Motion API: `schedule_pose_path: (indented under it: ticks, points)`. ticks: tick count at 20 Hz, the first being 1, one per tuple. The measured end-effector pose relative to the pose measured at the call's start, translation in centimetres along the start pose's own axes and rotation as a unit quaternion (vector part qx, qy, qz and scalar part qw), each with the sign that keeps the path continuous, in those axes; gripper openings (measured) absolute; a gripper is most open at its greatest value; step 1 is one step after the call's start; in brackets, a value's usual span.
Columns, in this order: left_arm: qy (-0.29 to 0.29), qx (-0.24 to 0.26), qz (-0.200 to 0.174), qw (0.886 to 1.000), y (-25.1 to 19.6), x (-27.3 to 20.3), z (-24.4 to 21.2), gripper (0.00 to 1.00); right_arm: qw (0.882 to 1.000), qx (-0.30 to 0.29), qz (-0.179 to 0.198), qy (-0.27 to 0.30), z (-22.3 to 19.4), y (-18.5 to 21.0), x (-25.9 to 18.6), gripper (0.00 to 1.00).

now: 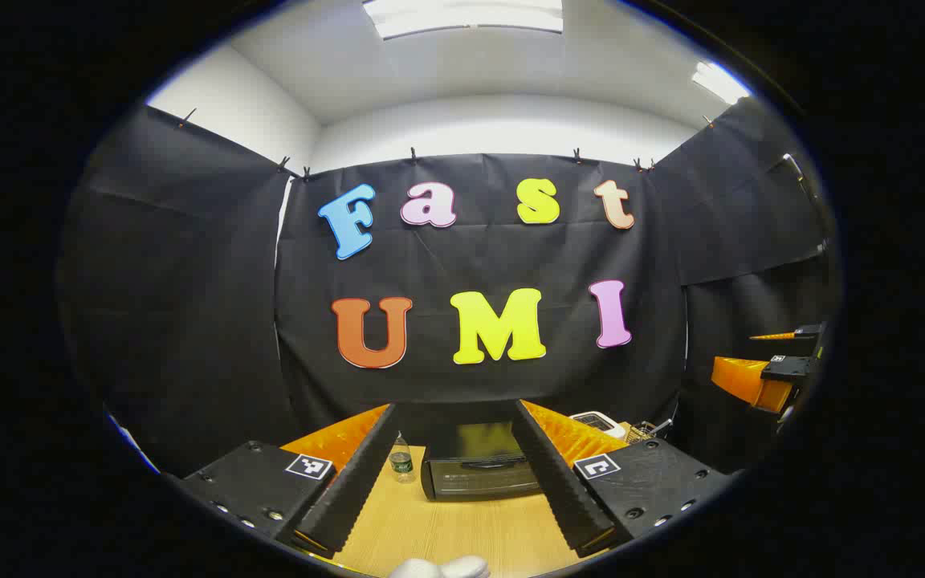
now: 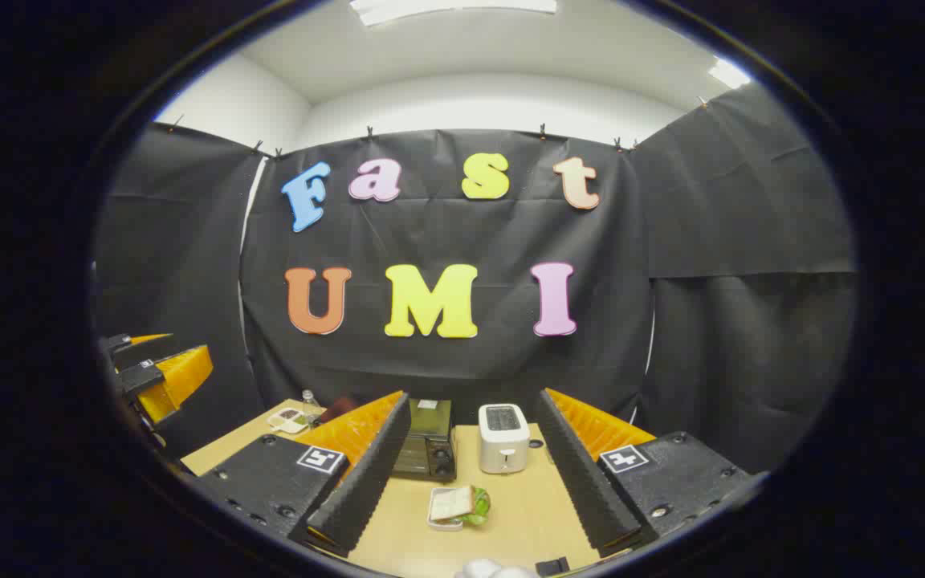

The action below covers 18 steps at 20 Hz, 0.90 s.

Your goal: Open the electric oven with the left hand, put the food in, and close the electric oven.

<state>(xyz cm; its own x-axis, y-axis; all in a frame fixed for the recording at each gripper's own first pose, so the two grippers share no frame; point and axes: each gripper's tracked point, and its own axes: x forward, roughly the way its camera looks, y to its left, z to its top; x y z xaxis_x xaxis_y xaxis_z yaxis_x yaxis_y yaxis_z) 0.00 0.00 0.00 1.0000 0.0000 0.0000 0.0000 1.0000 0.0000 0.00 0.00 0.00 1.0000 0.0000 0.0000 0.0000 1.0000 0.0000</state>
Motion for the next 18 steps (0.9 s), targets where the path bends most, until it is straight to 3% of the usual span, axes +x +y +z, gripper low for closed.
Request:
schedule_pose_path:
  ticks: [3, 4, 7, 8, 10, 11, 12, 13, 14, 15, 16, 17, 18]
  points:
    - [0.000, 0.000, 0.003, 1.000, 0.2, 0.0, 0.0, 0.93, 1.000, -0.002, -0.002, 0.001, 0.2, -0.2, 0.2, 1.00]
    - [-0.002, 0.001, 0.003, 1.000, 0.2, -0.1, 0.1, 0.93, 1.000, -0.002, -0.002, 0.002, -0.1, -0.2, 0.2, 0.93]
    - [-0.003, 0.002, 0.003, 1.000, 0.2, 0.2, 0.1, 0.93, 1.000, -0.004, 0.000, 0.004, 0.0, -0.3, 0.4, 0.93]
    - [-0.001, 0.002, 0.004, 1.000, 0.2, 0.3, 0.0, 0.93, 1.000, -0.005, 0.000, 0.005, -0.1, -0.4, 0.5, 1.00]
    - [0.000, 0.001, 0.004, 1.000, 0.2, 0.6, 0.0, 0.93, 1.000, -0.007, 0.001, 0.004, 0.1, -0.3, 0.7, 1.00]
    - [-0.002, 0.002, 0.005, 1.000, 0.2, 0.7, 0.0, 0.93, 1.000, -0.010, 0.001, 0.004, 0.0, -0.3, 0.9, 0.93]
    - [-0.004, 0.003, 0.006, 1.000, 0.4, 0.8, -0.1, 0.94, 1.000, -0.012, 0.000, 0.004, 0.1, -0.4, 1.1, 1.00]
    - [-0.005, 0.001, 0.006, 1.000, 0.3, 1.0, -0.1, 0.94, 1.000, -0.012, 0.001, 0.003, 0.1, -0.4, 1.2, 0.92]
    - [-0.003, -0.001, 0.004, 1.000, 0.2, 1.3, -0.4, 0.94, 1.000, -0.011, 0.001, 0.003, 0.0, -0.3, 1.4, 0.92]
    - [0.004, -0.001, 0.004, 1.000, 0.1, 1.7, -1.0, 0.94, 1.000, -0.010, 0.001, 0.003, 0.1, -0.4, 1.6, 1.00]
    - [0.004, 0.000, 0.003, 1.000, -0.1, 2.4, -1.4, 0.94, 1.000, -0.010, 0.000, 0.002, 0.1, -0.6, 1.8, 0.93]
    - [0.009, 0.000, -0.002, 1.000, -0.6, 3.3, -2.0, 0.94, 1.000, -0.011, 0.000, 0.003, 0.2, -0.8, 1.8, 0.93]
    - [0.013, -0.004, -0.008, 1.000, -1.3, 4.1, -2.9, 0.94, 1.000, -0.012, -0.001, 0.003, 0.1, -1.1, 2.0, 1.00]
